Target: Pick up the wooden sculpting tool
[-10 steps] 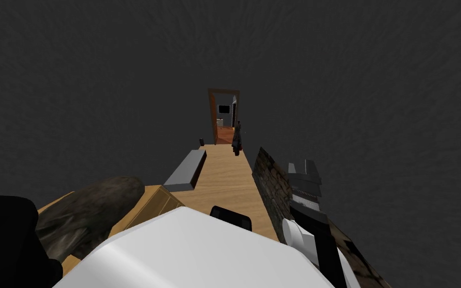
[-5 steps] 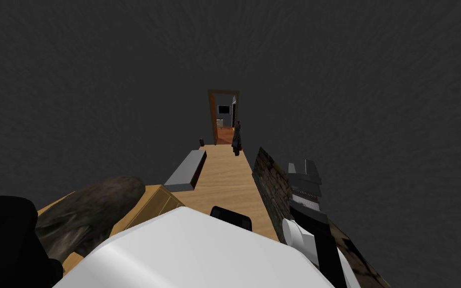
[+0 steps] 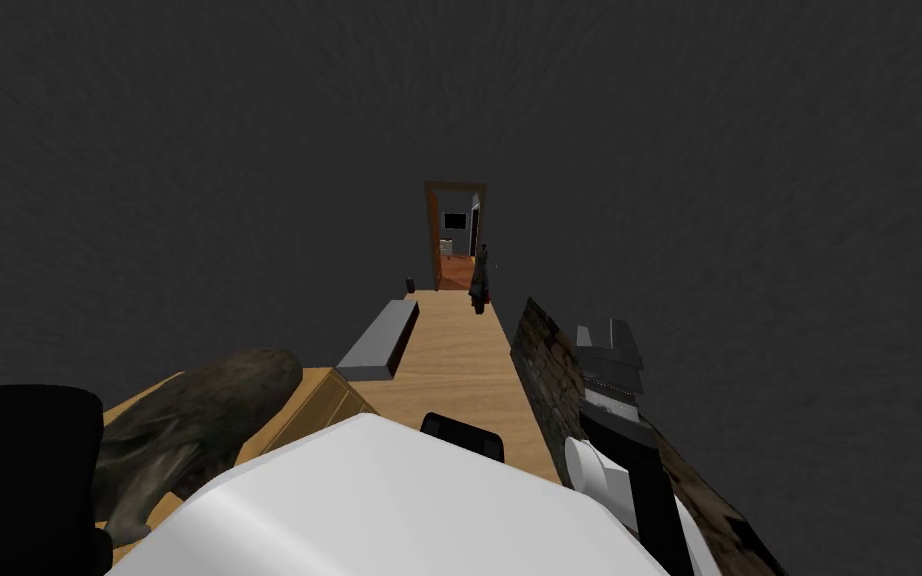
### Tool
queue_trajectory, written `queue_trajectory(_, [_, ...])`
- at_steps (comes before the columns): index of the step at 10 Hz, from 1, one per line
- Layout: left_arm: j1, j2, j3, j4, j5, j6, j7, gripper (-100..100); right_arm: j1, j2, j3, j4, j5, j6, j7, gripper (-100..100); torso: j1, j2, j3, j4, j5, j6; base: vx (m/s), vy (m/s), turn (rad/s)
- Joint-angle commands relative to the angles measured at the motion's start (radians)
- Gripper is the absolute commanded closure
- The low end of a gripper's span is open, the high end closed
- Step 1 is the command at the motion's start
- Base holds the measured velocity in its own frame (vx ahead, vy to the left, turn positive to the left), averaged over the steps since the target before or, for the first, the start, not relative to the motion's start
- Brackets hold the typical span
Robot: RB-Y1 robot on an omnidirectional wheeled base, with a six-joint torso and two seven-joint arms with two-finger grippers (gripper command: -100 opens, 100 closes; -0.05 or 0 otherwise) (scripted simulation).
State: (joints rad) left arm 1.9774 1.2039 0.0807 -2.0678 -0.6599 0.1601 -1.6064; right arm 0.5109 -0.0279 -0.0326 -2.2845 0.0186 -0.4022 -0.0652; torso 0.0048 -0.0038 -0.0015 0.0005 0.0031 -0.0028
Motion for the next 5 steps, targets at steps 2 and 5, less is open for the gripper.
queue_trajectory(2, [0.061,-0.027,0.033,-0.055,-0.028,0.01,-0.035,100,0.0,0.0,0.0,0.0,0.0,0.0,0.0,0,0.0,0.0,0.0,0.0,0.0,0.0,0.064,0.069,0.11])
queue_trajectory(5, [0.064,-0.029,0.036,-0.055,-0.029,0.008,-0.036,0,0.0,0.0,0.0,0.0,0.0,0.0,0.0,0,-0.001,0.002,0.001,0.0,0.0,0.001,0.025,0.026,0.036])
